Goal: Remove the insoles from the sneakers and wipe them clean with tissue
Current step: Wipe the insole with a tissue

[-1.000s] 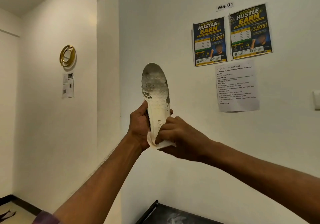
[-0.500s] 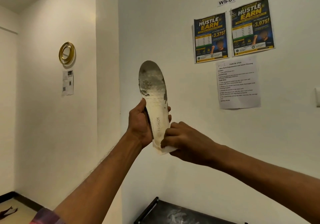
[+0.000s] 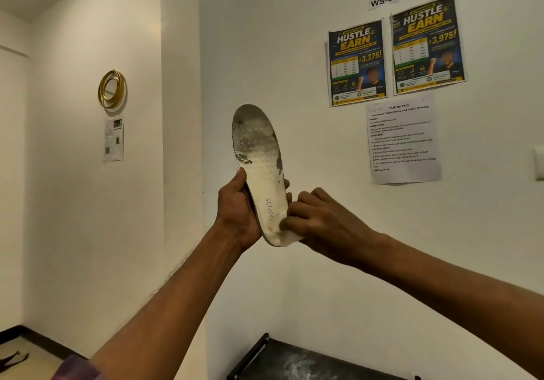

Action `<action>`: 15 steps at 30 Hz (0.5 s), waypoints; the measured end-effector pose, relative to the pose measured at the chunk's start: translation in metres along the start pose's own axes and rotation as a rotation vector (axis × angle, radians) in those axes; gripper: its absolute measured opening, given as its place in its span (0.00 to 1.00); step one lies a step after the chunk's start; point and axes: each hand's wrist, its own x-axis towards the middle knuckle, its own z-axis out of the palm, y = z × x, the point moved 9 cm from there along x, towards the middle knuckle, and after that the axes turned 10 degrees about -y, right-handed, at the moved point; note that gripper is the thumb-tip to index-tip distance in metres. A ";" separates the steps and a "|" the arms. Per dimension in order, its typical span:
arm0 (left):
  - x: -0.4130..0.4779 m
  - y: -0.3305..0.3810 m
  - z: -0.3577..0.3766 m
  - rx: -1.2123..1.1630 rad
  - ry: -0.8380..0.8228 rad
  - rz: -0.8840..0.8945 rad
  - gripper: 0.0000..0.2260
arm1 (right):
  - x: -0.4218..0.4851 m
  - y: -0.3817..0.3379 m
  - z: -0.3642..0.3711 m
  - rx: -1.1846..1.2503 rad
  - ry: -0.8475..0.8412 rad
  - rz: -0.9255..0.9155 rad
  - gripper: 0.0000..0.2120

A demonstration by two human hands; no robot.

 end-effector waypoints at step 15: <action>-0.003 -0.007 0.005 -0.016 -0.031 0.029 0.24 | 0.025 0.038 -0.029 0.089 0.121 0.213 0.06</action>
